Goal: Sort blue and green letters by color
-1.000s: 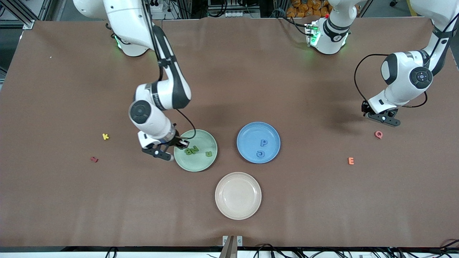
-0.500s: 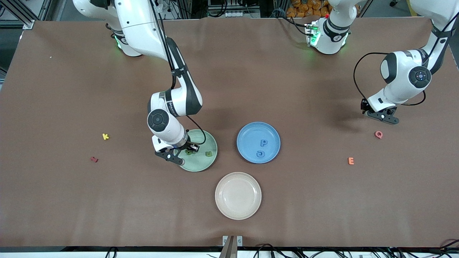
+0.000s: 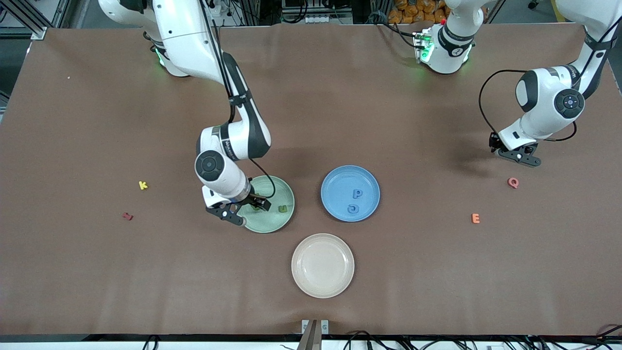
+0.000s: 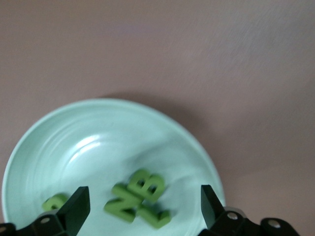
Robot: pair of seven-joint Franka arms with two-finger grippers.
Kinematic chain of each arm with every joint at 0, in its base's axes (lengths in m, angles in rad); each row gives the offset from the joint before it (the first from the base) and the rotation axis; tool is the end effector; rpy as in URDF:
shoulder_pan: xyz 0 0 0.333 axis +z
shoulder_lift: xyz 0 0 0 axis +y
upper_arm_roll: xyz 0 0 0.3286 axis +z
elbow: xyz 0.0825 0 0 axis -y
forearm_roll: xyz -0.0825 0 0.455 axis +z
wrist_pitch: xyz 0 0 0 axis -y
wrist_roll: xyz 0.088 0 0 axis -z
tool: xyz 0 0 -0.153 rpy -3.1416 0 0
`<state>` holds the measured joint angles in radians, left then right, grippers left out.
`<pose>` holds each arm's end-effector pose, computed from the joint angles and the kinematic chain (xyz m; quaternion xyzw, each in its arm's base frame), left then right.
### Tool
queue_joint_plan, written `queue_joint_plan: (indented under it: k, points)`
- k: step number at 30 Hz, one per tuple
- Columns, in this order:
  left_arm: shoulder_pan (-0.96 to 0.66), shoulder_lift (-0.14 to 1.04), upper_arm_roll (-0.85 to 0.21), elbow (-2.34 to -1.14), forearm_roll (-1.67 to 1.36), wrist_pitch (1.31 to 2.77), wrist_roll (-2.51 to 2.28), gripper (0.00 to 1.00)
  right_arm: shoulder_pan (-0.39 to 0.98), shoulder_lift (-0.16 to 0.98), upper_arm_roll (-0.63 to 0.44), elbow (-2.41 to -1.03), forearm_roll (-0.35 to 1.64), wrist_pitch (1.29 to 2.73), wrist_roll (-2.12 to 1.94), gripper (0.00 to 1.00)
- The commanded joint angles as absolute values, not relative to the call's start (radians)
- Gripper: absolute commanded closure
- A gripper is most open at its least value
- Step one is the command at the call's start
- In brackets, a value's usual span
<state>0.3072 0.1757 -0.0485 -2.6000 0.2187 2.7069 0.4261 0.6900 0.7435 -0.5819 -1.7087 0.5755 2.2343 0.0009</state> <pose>0.4416 0.1116 0.0881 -0.9818 0.1830 0.0446 0.0248 0.7091 0.1263 0.1232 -0.9962 0.0794 0.0281 0.0235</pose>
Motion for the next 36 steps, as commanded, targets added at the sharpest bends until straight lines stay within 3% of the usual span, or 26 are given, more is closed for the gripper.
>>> queue_joint_plan:
  k: [1, 10, 24, 29, 36]
  points:
    - [0.318, 0.17, -0.04, -2.617, 0.232, 2.732, 0.431, 0.62, 0.641, 0.689, -0.575, -1.785, 0.581, 2.243, -0.149, 0.0]
    - [0.318, 0.169, -0.031, -2.618, 0.232, 2.734, 0.431, 0.62, 0.583, 0.652, -0.611, -1.879, 0.583, 2.298, -0.331, 0.0]
    - [0.318, 0.172, -0.029, -2.62, 0.232, 2.737, 0.431, 0.62, 0.428, 0.479, -0.503, -1.991, 0.523, 2.304, -0.353, 0.0]
    - [0.318, 0.175, -0.029, -2.619, 0.232, 2.737, 0.431, 0.62, 0.303, 0.37, -0.411, -2.029, 0.369, 2.29, -0.313, 0.0]
    - [0.319, 0.19, -0.028, -2.617, 0.232, 2.75, 0.431, 0.62, 0.121, 0.236, -0.226, -2.029, 0.121, 2.166, -0.086, 0.0]
